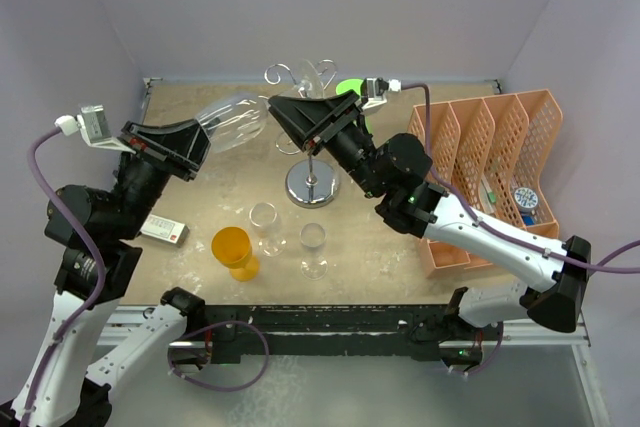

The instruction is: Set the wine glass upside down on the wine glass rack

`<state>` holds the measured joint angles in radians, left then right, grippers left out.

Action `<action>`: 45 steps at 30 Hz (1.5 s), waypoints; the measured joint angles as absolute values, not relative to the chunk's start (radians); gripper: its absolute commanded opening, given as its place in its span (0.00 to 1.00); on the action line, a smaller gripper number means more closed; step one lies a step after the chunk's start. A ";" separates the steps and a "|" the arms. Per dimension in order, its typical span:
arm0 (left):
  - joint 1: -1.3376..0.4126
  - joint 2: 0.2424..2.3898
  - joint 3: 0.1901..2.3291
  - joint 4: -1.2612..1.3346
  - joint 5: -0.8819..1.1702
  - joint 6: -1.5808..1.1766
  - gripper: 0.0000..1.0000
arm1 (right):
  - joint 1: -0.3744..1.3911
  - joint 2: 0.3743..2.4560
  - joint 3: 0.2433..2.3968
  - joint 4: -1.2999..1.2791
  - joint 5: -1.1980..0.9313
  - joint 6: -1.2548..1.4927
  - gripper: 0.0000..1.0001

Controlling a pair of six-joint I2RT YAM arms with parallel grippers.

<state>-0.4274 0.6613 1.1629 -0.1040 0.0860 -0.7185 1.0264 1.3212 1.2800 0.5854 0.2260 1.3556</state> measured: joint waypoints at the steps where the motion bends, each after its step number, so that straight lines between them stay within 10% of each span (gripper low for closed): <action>1: -0.427 0.661 1.163 -0.100 0.091 -0.718 0.00 | 1.026 1.321 1.280 0.585 0.229 1.361 0.39; 11: -0.426 0.662 1.133 -0.067 0.140 -0.714 0.00 | 1.026 1.321 1.281 0.585 0.260 1.391 0.32; 19: -0.426 0.663 1.114 -0.042 0.153 -0.710 0.01 | 1.026 1.327 1.297 0.582 0.271 1.408 0.00; 30: -0.426 0.643 1.115 -0.096 0.171 -0.658 0.44 | 1.027 1.318 1.285 0.592 0.287 1.303 0.00; 45: -0.426 0.543 1.167 -0.406 0.191 -0.433 0.60 | 1.026 1.135 1.155 0.680 0.292 0.843 0.00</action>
<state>-0.4255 0.5426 1.1667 -0.4057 0.1913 -0.4332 1.0260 1.1347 1.1553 0.6804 0.2916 0.8433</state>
